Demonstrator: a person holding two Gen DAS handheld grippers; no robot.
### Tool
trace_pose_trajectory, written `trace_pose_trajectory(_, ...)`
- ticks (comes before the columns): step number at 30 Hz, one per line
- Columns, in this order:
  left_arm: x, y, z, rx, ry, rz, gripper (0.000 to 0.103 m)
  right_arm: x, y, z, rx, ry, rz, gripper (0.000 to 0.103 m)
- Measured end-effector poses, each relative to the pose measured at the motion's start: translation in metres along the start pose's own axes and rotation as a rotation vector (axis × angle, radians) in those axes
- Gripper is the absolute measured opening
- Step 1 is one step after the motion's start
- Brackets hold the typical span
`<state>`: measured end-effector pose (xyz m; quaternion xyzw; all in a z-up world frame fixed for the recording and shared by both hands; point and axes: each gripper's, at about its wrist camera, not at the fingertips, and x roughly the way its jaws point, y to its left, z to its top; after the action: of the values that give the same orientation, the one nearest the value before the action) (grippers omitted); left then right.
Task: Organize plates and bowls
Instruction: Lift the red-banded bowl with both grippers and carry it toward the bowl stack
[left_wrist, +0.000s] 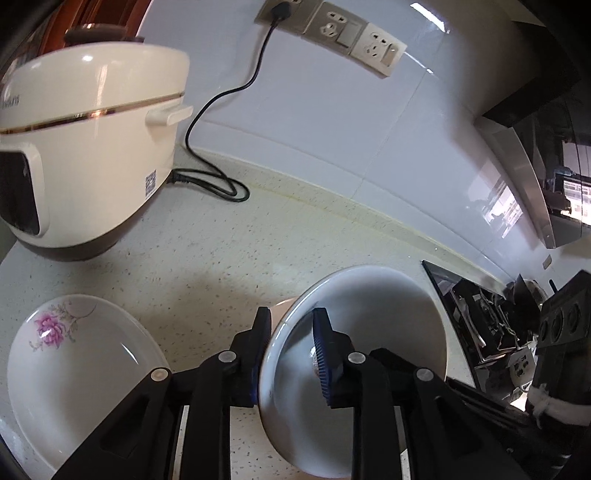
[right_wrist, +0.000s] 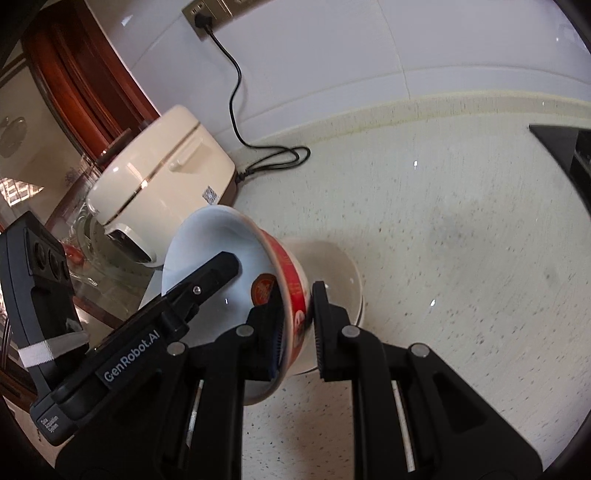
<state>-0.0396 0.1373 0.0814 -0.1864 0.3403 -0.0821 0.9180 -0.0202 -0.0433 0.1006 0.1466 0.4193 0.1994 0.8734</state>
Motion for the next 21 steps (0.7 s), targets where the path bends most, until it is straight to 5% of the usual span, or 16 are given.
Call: trace_pose_trajectory(21,0.023,-0.002,-0.002,0.027,0.034,-0.018,0.026,0.013,0.005,-0.01,-0.045,-0.027,-0.16,0.018)
